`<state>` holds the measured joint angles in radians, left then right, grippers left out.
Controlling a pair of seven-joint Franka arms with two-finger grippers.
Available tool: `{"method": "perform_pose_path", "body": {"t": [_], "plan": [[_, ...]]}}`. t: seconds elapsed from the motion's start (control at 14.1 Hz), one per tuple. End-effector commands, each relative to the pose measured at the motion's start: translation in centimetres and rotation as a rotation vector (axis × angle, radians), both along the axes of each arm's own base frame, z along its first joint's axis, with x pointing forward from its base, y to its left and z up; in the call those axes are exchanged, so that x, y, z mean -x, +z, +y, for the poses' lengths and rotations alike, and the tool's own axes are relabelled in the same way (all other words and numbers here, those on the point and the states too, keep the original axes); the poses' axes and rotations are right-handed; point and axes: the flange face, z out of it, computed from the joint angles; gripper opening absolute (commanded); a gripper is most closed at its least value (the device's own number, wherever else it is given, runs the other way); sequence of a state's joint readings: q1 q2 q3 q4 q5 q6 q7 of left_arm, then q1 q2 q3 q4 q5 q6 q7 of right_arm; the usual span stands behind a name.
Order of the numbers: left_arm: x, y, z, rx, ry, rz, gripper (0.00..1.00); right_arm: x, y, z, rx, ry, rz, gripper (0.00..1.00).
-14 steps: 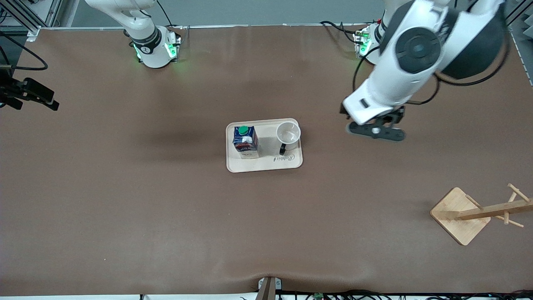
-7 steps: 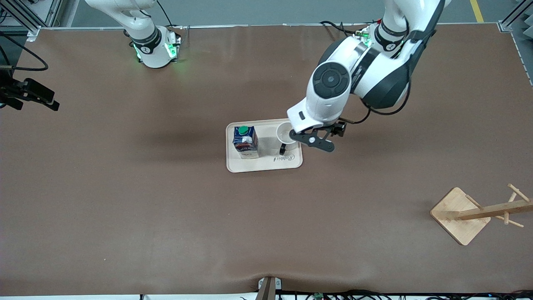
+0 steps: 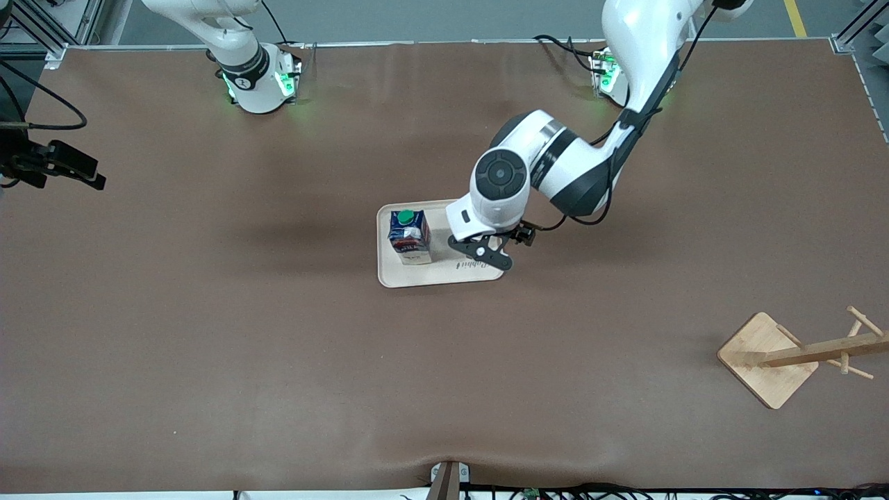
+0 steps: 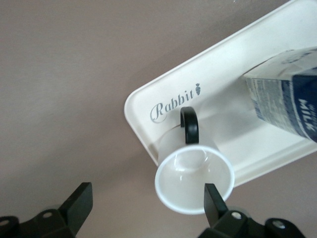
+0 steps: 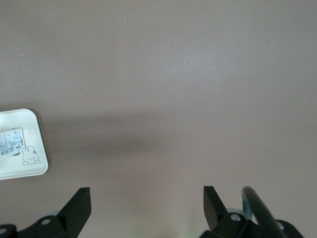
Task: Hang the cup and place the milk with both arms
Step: 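Close the left gripper on the mug rim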
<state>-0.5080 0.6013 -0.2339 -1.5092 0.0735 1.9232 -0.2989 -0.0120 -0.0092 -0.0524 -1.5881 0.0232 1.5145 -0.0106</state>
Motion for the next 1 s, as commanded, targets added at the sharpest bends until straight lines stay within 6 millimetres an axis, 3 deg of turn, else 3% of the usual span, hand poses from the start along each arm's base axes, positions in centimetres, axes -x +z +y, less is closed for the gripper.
{"method": "perform_pose_path", "body": {"t": [0.0, 0.14, 0.21, 0.36, 0.5, 0.78, 0.92], "plan": [[0.2, -3.5, -0.5, -0.022, -0.014, 0.010, 0.90, -0.3, -0.6, 0.4, -0.009, 0.009, 0.039, 1.00], [1.0, -5.0, -0.1, -0.038, -0.022, 0.029, 0.77, -0.5, -0.9, 0.6, -0.014, 0.010, 0.045, 1.00], [1.4, -5.7, 0.0, -0.044, -0.026, 0.037, 0.66, -0.9, -1.6, 0.5, -0.029, 0.010, 0.056, 1.00], [2.0, -7.1, -0.6, -0.044, -0.032, 0.044, 0.35, -1.4, -2.9, 0.3, -0.104, -0.008, 0.076, 1.00], [2.0, -7.9, -0.8, -0.039, -0.028, 0.042, 0.00, -1.4, -2.7, 0.1, -0.113, -0.017, 0.071, 1.00], [1.0, -6.8, -0.2, -0.034, -0.011, 0.018, 0.00, -1.3, -3.4, -1.9, -0.157, -0.004, 0.077, 1.00], [-0.6, -3.8, 0.6, -0.015, 0.012, -0.021, 0.00, -1.3, -4.4, -1.2, -0.180, 0.119, 0.078, 1.00]]}}
